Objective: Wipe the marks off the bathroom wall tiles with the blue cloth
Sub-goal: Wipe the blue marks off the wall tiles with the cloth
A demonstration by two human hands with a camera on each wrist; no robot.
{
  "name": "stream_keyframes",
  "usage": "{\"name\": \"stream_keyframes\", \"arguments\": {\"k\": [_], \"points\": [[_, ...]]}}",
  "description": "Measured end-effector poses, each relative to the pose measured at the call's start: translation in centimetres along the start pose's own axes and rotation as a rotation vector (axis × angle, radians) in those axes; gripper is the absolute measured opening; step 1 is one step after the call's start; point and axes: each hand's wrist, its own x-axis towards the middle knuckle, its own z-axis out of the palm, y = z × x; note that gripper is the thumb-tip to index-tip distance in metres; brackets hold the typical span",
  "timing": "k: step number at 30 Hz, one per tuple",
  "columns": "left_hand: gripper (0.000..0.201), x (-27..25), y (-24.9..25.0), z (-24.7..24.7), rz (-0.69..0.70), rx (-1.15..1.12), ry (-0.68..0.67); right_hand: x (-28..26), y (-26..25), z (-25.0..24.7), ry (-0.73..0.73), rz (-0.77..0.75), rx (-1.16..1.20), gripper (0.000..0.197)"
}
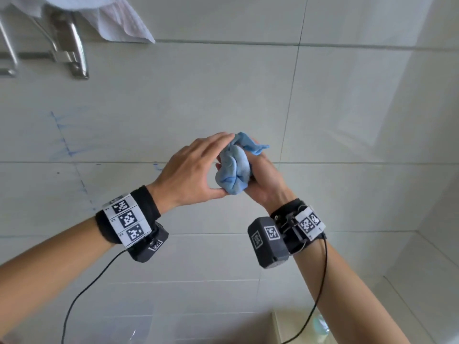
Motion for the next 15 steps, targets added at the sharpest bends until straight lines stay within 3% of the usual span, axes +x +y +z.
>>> {"name": "stream_keyframes", "arguments": {"k": [3, 6, 10, 12, 15], "points": [[0.09, -1.4, 0.0, -0.3, -0.029, -0.024, 0.0, -1.2, 1.6, 0.5, 0.097, 0.058, 0.019, 0.023], [0.073, -2.7, -0.2, -0.6, -0.124, -0.119, -0.072, -2.4, 2.6, 1.0, 0.109, 0.141, -0.204, 0.019], [0.063, -3.8, -0.9, -0.7, -0.275, -0.183, -0.106, -3.5, 3.7, 1.2, -0.049, 0.23, -0.039, 0.058], [0.059, -3.9, -1.1, -0.9, -0.309, -0.172, -0.114, -3.9, 4.1, 1.2, -0.068, 0.283, 0.011, 0.062], [0.049, -3.9, -1.6, -0.7, -0.346, -0.16, -0.125, -4.3, 4.7, 1.5, -0.029, 0.372, -0.093, 0.062]]}}
